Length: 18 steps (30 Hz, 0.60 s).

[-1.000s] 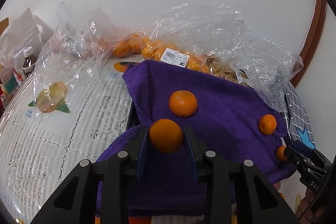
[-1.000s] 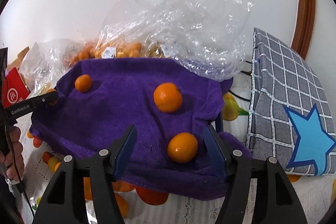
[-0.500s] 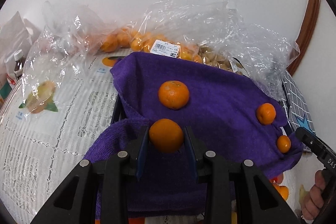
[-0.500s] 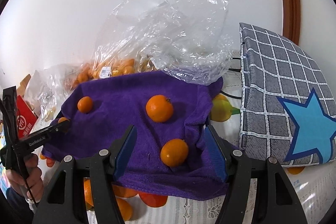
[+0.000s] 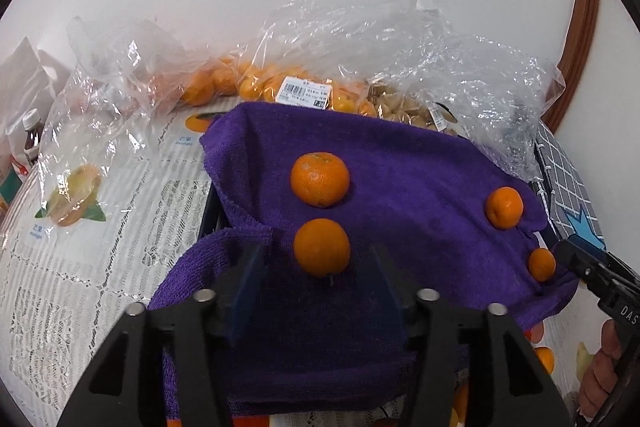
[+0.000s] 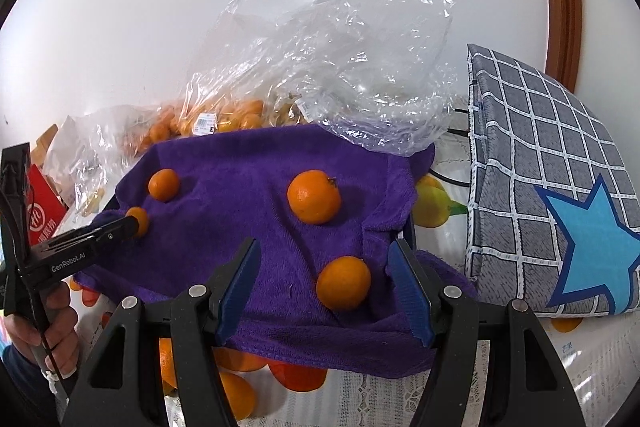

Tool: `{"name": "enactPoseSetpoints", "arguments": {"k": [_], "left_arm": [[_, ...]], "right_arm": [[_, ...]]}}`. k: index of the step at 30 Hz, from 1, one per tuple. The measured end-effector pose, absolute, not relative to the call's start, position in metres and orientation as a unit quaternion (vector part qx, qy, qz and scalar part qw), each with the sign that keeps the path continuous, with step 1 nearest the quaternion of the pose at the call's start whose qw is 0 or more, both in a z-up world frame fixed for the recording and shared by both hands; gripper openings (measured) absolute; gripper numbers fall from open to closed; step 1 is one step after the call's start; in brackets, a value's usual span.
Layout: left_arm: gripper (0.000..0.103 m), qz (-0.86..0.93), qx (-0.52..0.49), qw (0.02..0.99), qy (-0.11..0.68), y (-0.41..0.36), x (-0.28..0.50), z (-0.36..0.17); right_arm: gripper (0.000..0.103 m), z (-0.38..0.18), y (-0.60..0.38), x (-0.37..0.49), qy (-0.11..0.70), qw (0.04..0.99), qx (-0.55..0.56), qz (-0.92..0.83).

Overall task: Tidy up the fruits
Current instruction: 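Open the right gripper to release the orange onto the towel, then move the right gripper back and grasp an orange beside the towel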

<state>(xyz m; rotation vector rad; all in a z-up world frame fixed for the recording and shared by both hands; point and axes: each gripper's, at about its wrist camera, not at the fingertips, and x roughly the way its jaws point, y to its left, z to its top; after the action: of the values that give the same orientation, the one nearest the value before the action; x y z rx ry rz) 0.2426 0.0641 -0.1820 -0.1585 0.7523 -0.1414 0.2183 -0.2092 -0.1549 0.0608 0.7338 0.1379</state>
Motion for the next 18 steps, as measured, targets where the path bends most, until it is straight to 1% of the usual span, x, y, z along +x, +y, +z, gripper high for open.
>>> {"name": "enactPoseSetpoints", "arguments": {"k": [1, 3, 5, 8, 11, 18], "left_arm": [[0.057, -0.070, -0.078, 0.926, 0.363, 0.064, 0.242, -0.180], [0.061, -0.075, -0.082, 0.931, 0.348, 0.065, 0.238, -0.175], [0.062, -0.076, -0.087, 0.935, 0.336, 0.066, 0.234, -0.171], [0.062, -0.071, -0.090, 0.943, 0.313, 0.068, 0.227, -0.165], [0.062, -0.068, -0.093, 0.949, 0.293, 0.069, 0.219, -0.161], [0.062, -0.060, -0.096, 0.956, 0.269, 0.069, 0.203, -0.154]], "right_arm": [[0.066, -0.155, -0.208, 0.218, 0.358, 0.931, 0.026, 0.068], [0.066, -0.153, -0.204, 0.216, 0.355, 0.932, 0.017, 0.069], [0.066, -0.152, -0.201, 0.214, 0.351, 0.933, 0.012, 0.075], [0.066, -0.149, -0.200, 0.211, 0.364, 0.926, 0.029, 0.095], [0.066, -0.141, -0.204, 0.195, 0.356, 0.928, 0.056, 0.097], [0.066, -0.130, -0.204, 0.151, 0.348, 0.933, 0.032, 0.082]]}}
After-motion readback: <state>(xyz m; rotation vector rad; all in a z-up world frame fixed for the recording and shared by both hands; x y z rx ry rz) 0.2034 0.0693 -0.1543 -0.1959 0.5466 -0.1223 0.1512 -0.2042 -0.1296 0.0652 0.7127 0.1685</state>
